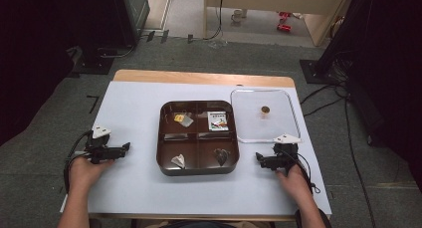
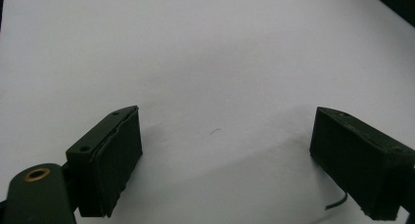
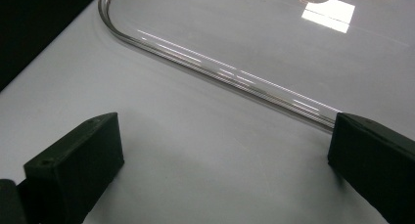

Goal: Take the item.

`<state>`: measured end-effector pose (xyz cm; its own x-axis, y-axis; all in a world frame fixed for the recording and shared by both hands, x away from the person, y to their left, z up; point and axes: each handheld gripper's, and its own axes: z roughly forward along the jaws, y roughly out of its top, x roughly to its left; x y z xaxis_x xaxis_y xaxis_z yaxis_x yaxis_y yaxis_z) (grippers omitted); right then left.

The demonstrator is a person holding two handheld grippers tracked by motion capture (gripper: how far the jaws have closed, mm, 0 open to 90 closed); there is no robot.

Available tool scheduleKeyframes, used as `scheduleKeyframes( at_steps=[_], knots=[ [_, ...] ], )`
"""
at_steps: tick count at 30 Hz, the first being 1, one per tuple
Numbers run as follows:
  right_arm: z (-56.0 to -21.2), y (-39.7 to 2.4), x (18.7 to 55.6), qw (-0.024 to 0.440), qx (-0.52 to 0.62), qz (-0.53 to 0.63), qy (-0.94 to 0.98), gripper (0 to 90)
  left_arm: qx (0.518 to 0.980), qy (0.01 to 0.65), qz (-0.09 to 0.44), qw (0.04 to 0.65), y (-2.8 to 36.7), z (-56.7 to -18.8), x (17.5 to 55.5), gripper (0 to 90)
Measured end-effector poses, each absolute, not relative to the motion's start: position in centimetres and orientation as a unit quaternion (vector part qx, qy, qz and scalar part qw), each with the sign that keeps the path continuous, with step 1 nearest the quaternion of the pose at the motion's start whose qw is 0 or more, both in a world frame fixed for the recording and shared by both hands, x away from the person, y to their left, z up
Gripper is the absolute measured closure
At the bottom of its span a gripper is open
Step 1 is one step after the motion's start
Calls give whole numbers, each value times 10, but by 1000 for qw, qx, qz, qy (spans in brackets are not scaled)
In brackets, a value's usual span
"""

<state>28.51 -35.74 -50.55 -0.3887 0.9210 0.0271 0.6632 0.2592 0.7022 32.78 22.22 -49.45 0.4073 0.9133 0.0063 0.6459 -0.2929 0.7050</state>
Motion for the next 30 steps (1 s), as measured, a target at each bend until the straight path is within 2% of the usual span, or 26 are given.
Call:
scheduleKeyframes(
  at_steps=[12, 14, 15, 16, 21, 23, 27, 30],
  knots=[
    [-505, -357, 285, 199, 516, 323, 768, 0, 780, 516, 195, 295, 219, -488, 331, 161],
    [-506, -357, 285, 199, 516, 323, 768, 0, 780, 517, 194, 295, 219, -487, 331, 211],
    [-505, -357, 285, 199, 516, 323, 768, 0, 779, 516, 197, 298, 220, -485, 329, 287],
    [-505, -357, 285, 199, 516, 323, 768, 0, 779, 514, 196, 301, 220, -485, 329, 320],
    [-506, -358, 285, 200, 515, 323, 768, 0, 783, 513, 183, 301, 219, -483, 329, 337],
    [-506, -358, 285, 200, 515, 323, 768, 0, 785, 513, 174, 302, 220, -481, 331, 372],
    [-505, -358, 285, 200, 515, 323, 769, 0, 783, 523, 139, 307, 222, -478, 334, 360],
    [-505, -358, 285, 199, 515, 323, 769, 0, 787, 521, 139, 300, 220, -476, 333, 354]
  ],
)
